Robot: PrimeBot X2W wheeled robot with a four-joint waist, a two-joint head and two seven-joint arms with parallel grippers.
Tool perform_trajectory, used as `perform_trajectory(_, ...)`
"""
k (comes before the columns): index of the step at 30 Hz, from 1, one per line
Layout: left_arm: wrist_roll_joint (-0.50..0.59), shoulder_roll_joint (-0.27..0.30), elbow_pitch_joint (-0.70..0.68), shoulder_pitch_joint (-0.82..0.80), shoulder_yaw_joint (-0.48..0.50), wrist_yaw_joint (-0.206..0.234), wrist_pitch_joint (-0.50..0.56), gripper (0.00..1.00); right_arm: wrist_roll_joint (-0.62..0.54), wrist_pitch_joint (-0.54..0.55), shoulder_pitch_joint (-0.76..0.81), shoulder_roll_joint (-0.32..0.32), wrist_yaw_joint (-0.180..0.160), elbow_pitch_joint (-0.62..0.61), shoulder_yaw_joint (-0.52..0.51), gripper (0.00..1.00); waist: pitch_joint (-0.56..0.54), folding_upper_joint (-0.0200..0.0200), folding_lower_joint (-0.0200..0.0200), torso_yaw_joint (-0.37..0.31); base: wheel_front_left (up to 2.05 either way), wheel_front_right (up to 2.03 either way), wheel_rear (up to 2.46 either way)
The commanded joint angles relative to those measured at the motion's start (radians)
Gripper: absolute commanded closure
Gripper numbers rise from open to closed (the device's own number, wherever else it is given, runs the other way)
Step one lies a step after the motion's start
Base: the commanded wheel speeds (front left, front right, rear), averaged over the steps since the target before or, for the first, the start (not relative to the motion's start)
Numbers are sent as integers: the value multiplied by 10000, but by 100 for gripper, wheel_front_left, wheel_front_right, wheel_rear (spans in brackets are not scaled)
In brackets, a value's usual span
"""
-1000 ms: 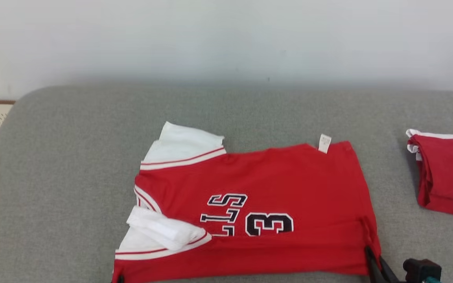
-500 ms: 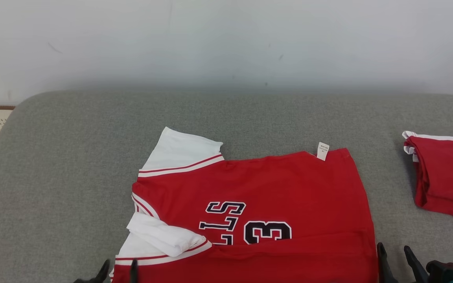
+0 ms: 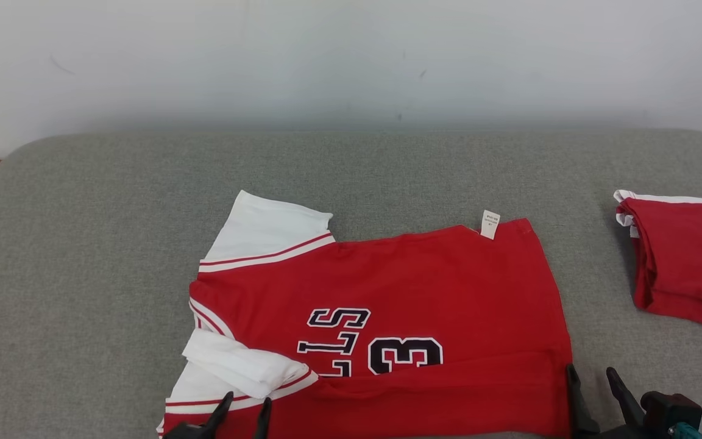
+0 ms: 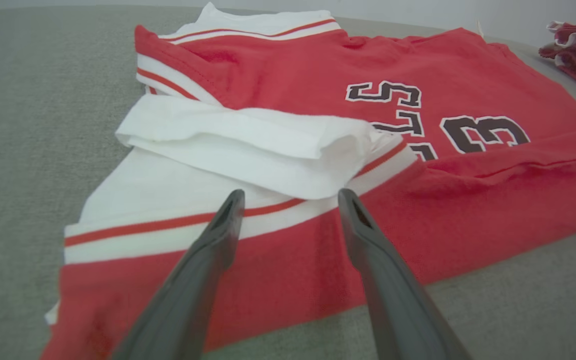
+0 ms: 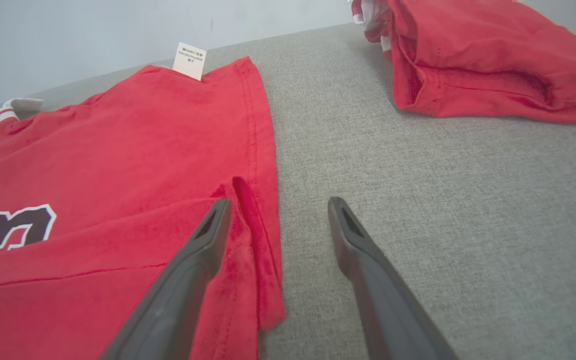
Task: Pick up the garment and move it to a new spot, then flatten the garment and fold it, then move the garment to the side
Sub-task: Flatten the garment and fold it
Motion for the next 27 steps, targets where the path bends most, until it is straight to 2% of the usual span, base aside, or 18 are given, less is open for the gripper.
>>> perform_trajectory(1,3,18,50,-176,-89,35,-10,9,-16,-8,-75,2,-11,-14,28,0,85,0,0,-100,0,0,0)
perform_trajectory(5,-53,22,137,-210,-136,122,-10,15,3,-8,-182,-17,-11,-14,25,0,189,0,0,-216,0,0,0)
perform_trajectory(7,40,21,0,-320,-142,187,-10,25,26,-8,-229,-27,-11,-15,25,0,235,0,0,-247,0,0,0)
perform_trajectory(11,208,21,-266,-394,-170,224,-10,100,29,-8,-268,0,-11,-18,32,0,307,0,0,-289,0,0,0)
perform_trajectory(18,849,111,-710,-811,-108,156,-10,100,56,-8,-373,56,-11,-28,45,0,467,0,0,-332,0,0,0)
perform_trajectory(24,1338,383,198,-1731,-337,102,-10,100,27,-8,-534,136,-11,74,186,0,634,0,0,-437,0,0,0)
perform_trajectory(25,1406,402,528,-1905,-371,122,-12,84,6,-8,-573,161,-11,96,215,0,653,0,0,-468,0,0,0)
perform_trajectory(26,1453,431,898,-2094,-402,147,-10,52,-2,-8,-628,174,-11,109,260,0,678,0,0,-506,0,0,0)
perform_trajectory(27,1489,417,1162,-2341,-457,111,-12,0,13,-8,-679,162,-11,128,269,0,696,0,0,-528,0,0,0)
